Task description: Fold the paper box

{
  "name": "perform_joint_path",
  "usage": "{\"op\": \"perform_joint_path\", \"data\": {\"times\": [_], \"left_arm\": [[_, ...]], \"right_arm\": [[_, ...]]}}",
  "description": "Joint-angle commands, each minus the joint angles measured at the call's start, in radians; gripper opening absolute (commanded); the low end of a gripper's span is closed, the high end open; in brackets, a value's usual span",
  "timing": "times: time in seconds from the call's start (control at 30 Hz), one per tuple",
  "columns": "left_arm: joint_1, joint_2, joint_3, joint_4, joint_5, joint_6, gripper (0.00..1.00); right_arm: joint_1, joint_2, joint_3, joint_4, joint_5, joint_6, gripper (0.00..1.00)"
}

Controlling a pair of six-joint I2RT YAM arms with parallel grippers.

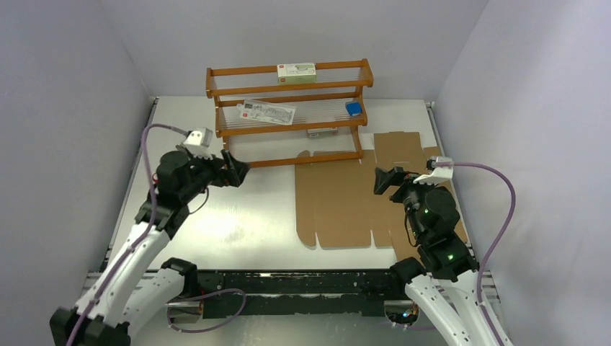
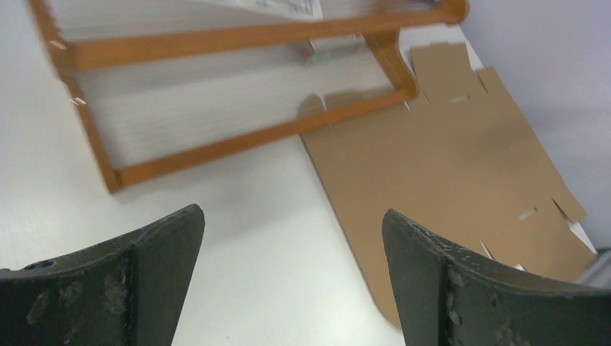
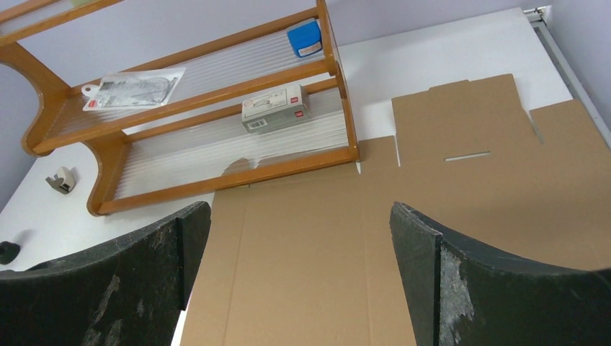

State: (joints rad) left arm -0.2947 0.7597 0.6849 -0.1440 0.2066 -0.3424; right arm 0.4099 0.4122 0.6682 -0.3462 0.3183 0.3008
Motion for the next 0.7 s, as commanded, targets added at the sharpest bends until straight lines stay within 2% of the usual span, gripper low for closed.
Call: {"op": "perform_joint_path", "data": {"times": [0.0,0.1,0.3,0.67], "left_arm": [[-0.101,0.119,-0.001,0.086,-0.035,-0.092,0.98],[-0.212,0.227,0.018,0.128,-0.147,-0.131,0.98],[-0.362,0.498,0.085,0.211,-0.298,-0.173,0.98],[-0.425,0.872,0.228,0.334,-0.492,-0.205,0.98]], "right_arm": [[0.004,-0.023,-0.023,0.046,-0.003,0.012,1.0],[0.004,-0.015,-0.029,0.05,-0.014,0.012,1.0],[0.003,0.019,-0.034,0.054,-0.032,0.012,1.0],[0.004,0.044,-0.046,0.071,-0.047,0.008,1.0]]}}
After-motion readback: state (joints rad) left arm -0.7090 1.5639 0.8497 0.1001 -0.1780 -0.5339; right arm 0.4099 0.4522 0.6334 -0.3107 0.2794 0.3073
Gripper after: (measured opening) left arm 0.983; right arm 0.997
